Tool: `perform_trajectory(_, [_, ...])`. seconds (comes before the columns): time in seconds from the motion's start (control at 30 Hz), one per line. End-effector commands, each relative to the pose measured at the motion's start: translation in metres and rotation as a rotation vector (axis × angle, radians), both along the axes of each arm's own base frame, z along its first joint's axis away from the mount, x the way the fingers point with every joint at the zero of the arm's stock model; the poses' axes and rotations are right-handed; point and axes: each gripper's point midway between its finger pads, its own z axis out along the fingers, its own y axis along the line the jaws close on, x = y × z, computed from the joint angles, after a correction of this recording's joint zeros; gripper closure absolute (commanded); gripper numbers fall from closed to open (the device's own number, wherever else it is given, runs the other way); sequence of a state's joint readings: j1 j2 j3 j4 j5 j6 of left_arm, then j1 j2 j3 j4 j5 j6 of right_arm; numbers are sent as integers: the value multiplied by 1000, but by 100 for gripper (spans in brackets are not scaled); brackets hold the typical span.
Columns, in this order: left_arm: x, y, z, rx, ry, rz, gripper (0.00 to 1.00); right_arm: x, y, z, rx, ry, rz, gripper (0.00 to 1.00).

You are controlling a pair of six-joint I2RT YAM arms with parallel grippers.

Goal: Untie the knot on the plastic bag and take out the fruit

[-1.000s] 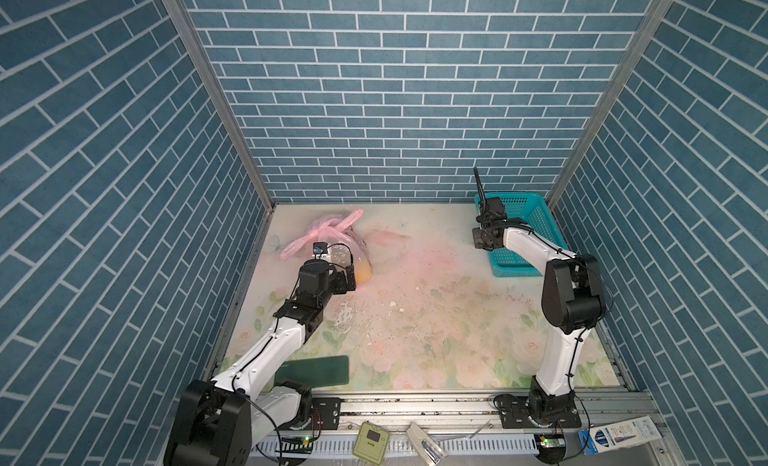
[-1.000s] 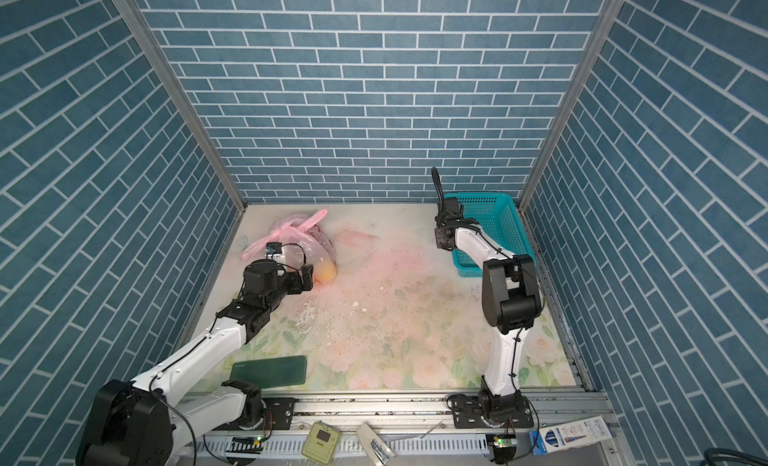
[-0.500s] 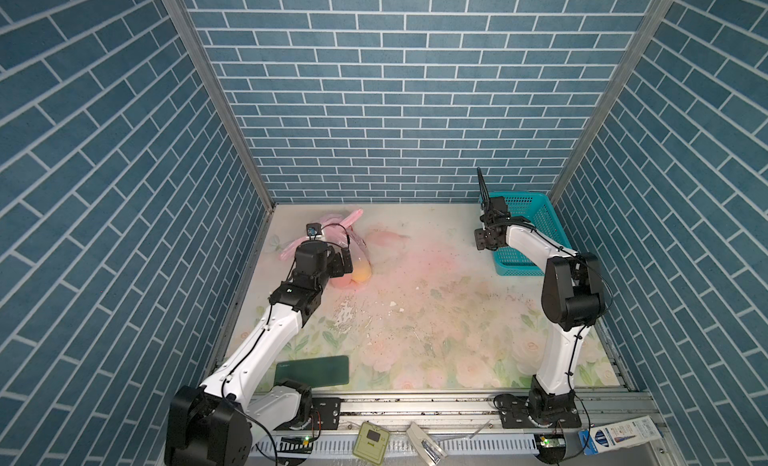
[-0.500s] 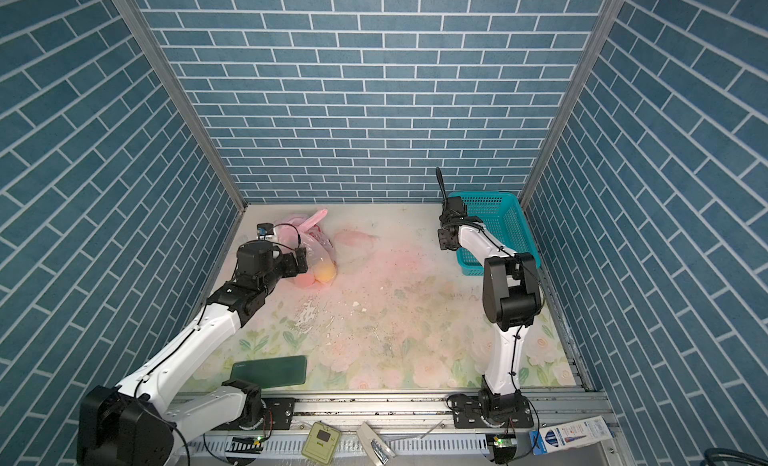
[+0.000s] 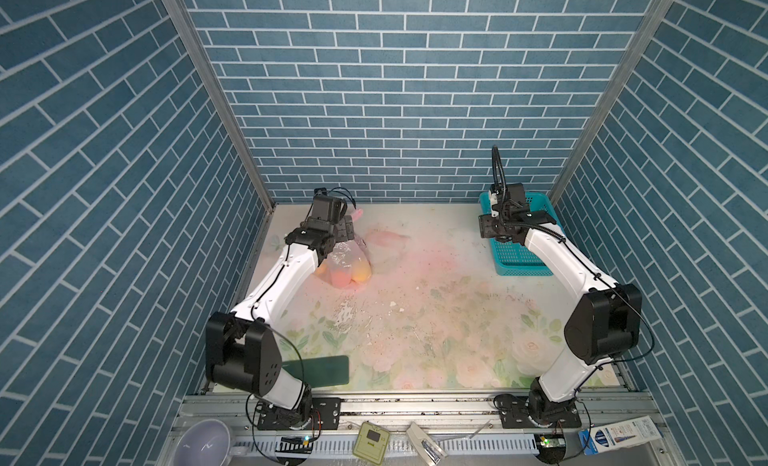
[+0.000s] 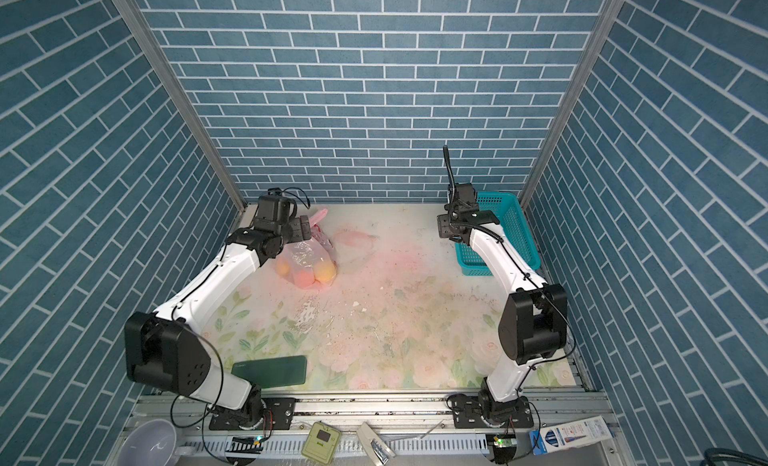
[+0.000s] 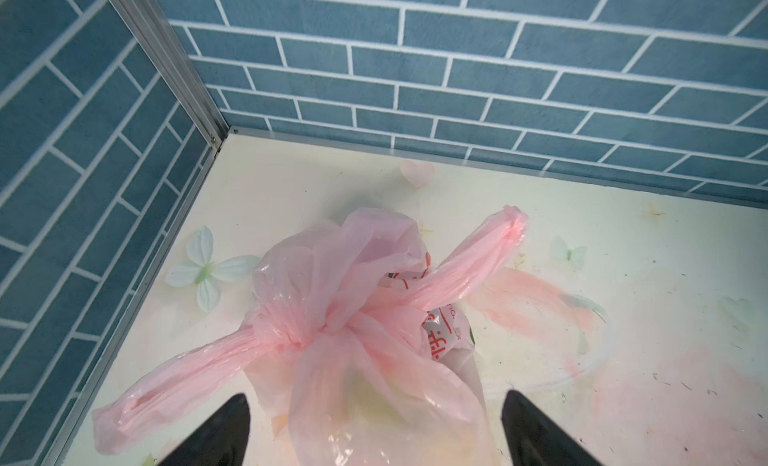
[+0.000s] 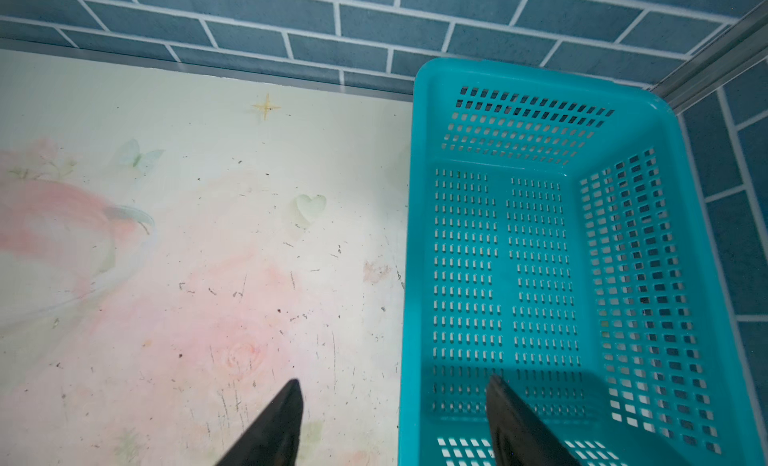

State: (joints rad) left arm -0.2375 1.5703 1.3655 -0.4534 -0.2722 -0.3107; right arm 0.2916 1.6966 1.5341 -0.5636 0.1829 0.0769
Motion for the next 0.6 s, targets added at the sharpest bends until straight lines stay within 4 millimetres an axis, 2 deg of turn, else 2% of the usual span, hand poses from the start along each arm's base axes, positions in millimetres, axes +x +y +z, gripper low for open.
perform_trajectory(0.0, [-1, 18, -16, 19, 110, 70, 10, -20, -4, -15, -2, 66, -12, 30])
perform_trajectory(0.17, [11, 25, -39, 22, 197, 89, 15, -27, -7, -11, -4, 63, -17, 30])
perform_trajectory(0.27, [20, 22, -49, 1, 212, 73, 24, -29, -8, -11, -6, 61, -17, 30])
perform_trajectory(0.33, [22, 19, -56, -13, 226, 64, 33, -29, -8, -10, -8, 58, -17, 31])
perform_trajectory(0.5, [20, 8, -67, -64, 252, 43, 70, -29, -9, -9, -11, 52, -19, 33])
perform_trajectory(0.57, [19, -1, -66, -82, 245, 14, 82, -28, -10, -10, -12, 51, -21, 33])
